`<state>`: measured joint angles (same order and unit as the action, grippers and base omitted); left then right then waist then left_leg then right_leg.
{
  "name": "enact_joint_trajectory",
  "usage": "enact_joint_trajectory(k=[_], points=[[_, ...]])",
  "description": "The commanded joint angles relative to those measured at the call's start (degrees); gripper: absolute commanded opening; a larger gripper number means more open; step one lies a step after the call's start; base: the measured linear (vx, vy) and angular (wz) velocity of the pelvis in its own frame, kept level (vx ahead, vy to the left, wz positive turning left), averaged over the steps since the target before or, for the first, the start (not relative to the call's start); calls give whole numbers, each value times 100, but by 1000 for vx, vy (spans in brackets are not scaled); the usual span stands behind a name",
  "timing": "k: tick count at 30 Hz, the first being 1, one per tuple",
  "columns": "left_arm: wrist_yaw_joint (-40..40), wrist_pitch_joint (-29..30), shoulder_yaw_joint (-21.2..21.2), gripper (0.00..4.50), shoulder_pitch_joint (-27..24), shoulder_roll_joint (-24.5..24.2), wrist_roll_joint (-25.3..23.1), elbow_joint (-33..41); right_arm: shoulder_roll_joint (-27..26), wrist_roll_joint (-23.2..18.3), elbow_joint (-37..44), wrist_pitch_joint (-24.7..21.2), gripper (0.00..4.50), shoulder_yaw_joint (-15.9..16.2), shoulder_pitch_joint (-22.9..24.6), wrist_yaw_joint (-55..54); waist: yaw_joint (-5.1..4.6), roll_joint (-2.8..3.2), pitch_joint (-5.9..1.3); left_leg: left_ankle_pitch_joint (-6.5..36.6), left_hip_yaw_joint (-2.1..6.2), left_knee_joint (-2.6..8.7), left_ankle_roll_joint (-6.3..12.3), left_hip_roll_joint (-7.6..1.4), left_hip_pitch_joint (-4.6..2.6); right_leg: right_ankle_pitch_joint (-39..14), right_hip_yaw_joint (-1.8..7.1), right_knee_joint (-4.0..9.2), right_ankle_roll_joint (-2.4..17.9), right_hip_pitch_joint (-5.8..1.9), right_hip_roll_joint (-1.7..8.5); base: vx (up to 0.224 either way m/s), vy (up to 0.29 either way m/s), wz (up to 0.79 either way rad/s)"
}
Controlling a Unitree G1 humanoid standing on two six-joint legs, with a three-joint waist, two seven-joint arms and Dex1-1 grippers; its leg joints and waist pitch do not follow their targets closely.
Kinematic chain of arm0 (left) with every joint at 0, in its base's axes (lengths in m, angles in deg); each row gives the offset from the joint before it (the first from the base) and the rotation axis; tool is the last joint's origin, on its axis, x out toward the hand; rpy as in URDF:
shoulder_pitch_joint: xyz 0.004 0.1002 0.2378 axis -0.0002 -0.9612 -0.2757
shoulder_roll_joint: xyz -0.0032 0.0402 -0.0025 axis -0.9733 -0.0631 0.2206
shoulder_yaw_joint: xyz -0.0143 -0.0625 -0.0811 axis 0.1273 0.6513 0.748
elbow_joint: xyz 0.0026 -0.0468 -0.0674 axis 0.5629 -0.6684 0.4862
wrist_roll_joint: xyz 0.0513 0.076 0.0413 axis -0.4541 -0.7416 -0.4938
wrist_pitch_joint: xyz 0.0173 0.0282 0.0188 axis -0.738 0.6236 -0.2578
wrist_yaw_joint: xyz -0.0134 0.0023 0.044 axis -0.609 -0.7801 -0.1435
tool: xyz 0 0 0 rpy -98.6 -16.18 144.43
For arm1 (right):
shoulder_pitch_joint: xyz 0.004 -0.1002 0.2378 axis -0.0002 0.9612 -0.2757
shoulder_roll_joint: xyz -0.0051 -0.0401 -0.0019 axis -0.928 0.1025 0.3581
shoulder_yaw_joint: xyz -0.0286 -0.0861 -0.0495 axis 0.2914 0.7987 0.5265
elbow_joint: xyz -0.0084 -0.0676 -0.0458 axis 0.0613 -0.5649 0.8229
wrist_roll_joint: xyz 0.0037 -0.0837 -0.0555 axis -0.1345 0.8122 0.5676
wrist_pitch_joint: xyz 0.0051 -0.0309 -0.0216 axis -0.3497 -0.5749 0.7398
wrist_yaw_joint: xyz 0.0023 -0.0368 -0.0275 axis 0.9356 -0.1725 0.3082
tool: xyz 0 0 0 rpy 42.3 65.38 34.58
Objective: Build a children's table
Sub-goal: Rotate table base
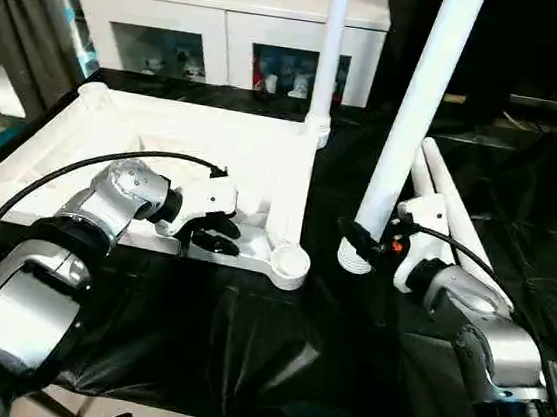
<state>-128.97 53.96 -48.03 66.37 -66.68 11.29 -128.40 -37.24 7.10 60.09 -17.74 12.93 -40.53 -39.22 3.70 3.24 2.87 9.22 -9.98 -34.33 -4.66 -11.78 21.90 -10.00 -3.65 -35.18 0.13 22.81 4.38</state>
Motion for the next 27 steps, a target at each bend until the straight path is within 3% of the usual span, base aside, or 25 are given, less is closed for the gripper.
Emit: enact_joint_trajectory(k=[1,7,8,10,12,14,16,19,21,24,26,27], points=[[-29,-38,-74,85,4,22,-188,-175,40,46,163,-17,190,-80,-27,2,-5,22,-414,1551,33,380,19,-58,-122,-1288,212,445,1290,-316,321,0,0,0],[-105,-173,-85,40,6,62,-350,-438,66,64,162,-27,190,-26,-36,47,-32,18,-415,1579,34,384,41,-54,-119,-1372,209,466,1272,-311,316,0,0,0],[-102,-201,-83,28,3,62,-357,-455,68,65,168,-29,190,-24,-31,47,-30,-5,-416,1566,33,381,57,-54,-120,-1387,210,465,1273,-311,319,0,0,0],[-46,-168,55,73,11,108,-260,-511,69,78,150,-22,190,-17,-33,48,-30,-3,-414,1543,29,382,71,-57,-117,-1389,211,464,1275,-309,319,0,0,0],[-135,-8,139,77,39,124,-176,-545,67,94,107,-7,190,0,-51,59,-26,-25,-420,1480,27,377,95,-57,-115,-1328,207,447,1310,-306,322,0,0,0],[-165,9,151,83,48,120,-177,-561,66,99,90,-4,190,9,-66,67,-27,-11,-422,1463,33,382,109,-64,-115,-1322,209,449,1306,-304,323,0,0,0],[-177,-3,192,120,59,121,-175,-586,63,102,69,-5,190,18,-93,79,-25,-24,-423,1431,29,382,129,-66,-113,-1223,213,445,1329,-301,320,0,0,0],[-240,-1,280,111,83,134,-125,-630,68,104,31,3,190,33,-131,103,-24,-26,-429,1371,28,380,156,-66,-107,-1116,212,433,1354,-310,323,0,0,0],[-359,89,326,152,96,148,-142,-670,77,105,23,1,190,49,-138,128,-20,-22,-426,1343,22,378,185,-67,-107,-1099,214,436,1369,-309,329,0,0,0],[-505,215,385,142,95,164,-128,-658,81,142,41,-12,190,58,-122,176,-24,-22,-420,1408,21,383,178,-71,-117,-1169,213,442,1380,-302,333,0,0,0],[-516,224,388,194,102,164,-127,-658,88,145,51,-15,190,56,-112,182,-25,-28,-412,1415,19,390,178,-72,-116,-1189,218,448,1374,-298,328,0,0,0],[-520,224,397,194,107,166,-135,-664,93,147,56,-16,190,55,-106,186,-27,-28,-411,1443,15,385,172,-66,-114,-1237,218,456,1356,-300,326,0,0,0]])
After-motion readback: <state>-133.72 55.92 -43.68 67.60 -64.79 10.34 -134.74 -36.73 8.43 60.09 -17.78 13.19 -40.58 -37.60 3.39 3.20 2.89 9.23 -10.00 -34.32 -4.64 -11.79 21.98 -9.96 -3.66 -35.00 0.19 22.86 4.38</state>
